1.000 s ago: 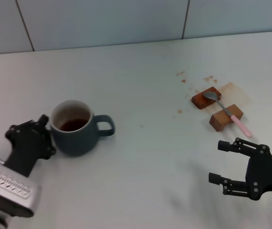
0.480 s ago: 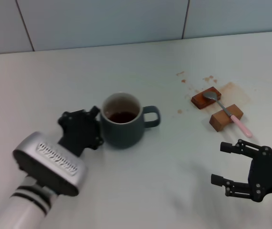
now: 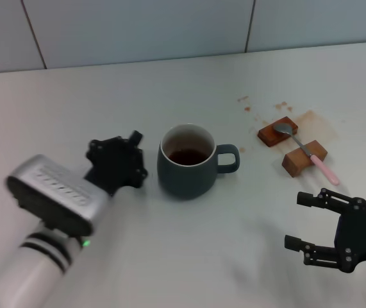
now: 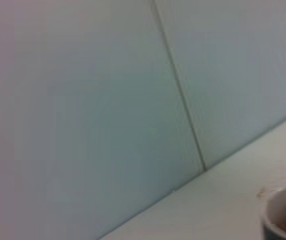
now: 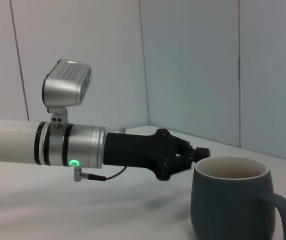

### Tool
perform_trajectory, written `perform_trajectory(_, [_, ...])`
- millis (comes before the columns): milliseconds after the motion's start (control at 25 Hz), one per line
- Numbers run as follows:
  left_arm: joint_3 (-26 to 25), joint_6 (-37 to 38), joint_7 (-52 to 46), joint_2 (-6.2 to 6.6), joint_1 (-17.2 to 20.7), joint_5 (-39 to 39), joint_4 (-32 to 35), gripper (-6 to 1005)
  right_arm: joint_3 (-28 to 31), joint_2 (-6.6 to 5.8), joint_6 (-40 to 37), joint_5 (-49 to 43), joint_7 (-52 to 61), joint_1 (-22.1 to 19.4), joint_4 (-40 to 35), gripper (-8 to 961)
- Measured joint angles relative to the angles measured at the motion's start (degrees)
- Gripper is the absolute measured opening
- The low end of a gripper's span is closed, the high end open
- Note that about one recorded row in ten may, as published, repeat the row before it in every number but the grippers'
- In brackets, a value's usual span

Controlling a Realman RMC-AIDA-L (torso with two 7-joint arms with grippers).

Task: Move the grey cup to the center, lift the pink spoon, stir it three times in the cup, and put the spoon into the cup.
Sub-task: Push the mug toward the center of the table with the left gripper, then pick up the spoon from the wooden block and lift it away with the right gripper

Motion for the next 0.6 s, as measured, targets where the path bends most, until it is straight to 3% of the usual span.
perform_trajectory(80, [-0.47,2.82,-12.37,0.62,1.28,7.10,5.58,-2,0.00,-0.04,0.00,0.00,-0.01,0.00,-0.03,817])
perform_trajectory(160, [-0.47,2.82,-12.37,0.62,1.28,7.10,5.58,-1,0.00,-0.17,0.00,0.00,-0.01,-0.04,-0.04,817])
perform_trajectory(200, [-0.48,4.81,-18.21,0.73,1.74,10.78,8.69,-1,0.09,-0.26,-0.01,0.00,-0.02,-0.12,-0.06,817])
perform_trajectory(240, [-0.34,11.13,-32.59,0.81,2.69,18.98,17.72,-1,0.09,-0.26,-0.01,0.00,-0.02,-0.12,-0.06,817])
perform_trajectory(360, [-0.08,15.33,-38.78,0.77,3.51,22.68,22.62,-1,0.32,-0.43,-0.01,0.10,-0.02,-0.26,0.00,817])
perform_trajectory(400, [0.08,22.49,-45.78,0.94,5.14,27.38,28.92,-1,0.37,-0.51,0.05,0.29,-0.02,-0.46,0.10,817])
perform_trajectory(520, [0.14,31.78,-55.53,1.60,6.86,32.14,36.29,-1,0.67,-0.56,0.10,0.48,-0.03,-0.69,0.11,816])
perform_trajectory(600, [0.14,31.78,-55.53,1.60,6.86,32.14,36.29,-1,1.44,-0.57,0.05,0.53,-0.03,-0.84,0.23,816])
